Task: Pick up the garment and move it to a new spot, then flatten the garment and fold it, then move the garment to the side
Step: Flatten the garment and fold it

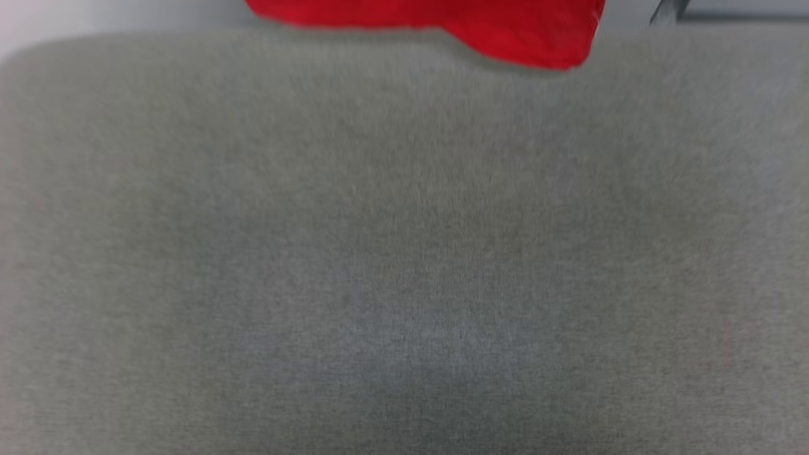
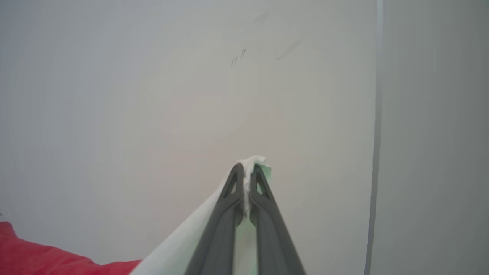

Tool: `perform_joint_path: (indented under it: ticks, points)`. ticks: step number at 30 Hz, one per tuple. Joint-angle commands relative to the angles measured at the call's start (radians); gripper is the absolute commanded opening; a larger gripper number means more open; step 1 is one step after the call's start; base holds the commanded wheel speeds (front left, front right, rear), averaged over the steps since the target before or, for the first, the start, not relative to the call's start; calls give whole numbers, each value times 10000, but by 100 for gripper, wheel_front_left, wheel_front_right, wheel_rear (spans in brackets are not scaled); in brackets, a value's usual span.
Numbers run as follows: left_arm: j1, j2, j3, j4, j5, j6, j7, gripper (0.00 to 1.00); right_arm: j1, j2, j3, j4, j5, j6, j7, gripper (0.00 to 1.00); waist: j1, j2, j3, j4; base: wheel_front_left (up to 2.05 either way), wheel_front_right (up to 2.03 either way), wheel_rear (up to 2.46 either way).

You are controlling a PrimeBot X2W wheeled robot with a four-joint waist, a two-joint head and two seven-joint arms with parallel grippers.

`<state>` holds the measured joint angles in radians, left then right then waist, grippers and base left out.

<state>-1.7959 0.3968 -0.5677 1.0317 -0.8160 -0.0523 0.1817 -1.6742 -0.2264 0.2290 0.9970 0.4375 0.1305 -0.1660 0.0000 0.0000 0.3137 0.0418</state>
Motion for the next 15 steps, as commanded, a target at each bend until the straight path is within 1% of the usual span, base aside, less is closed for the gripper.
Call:
perform_joint_path:
  ticks: [1,4,8,12,13,15]
  points:
    - [-335,-40,45,103,104,-79,-405,0,-384,25,-3,227,-304,3,-298,0,0,0,1541,-133,0,0,0]
    - [-775,-173,54,383,200,-197,-1177,0,-937,-1,-145,620,-847,3,-766,0,0,0,2335,-62,0,0,0]
    - [-1415,-317,140,664,245,-358,-2178,0,-1433,-115,-635,727,-1568,3,-985,0,0,0,3216,179,0,0,0]
    - [-1803,-454,234,913,157,-554,-3066,0,-1341,-157,-1450,-466,-2595,3,-994,0,0,0,3782,503,0,0,0]
    - [-1803,-454,234,913,157,-554,-3066,0,-1341,-157,-1450,-466,-2595,3,-994,0,0,0,3782,503,0,0,0]
    - [-1893,-530,262,1000,108,-640,-3489,0,-1097,-8,-1772,-1074,-3118,3,-978,0,0,0,3989,661,0,0,0]
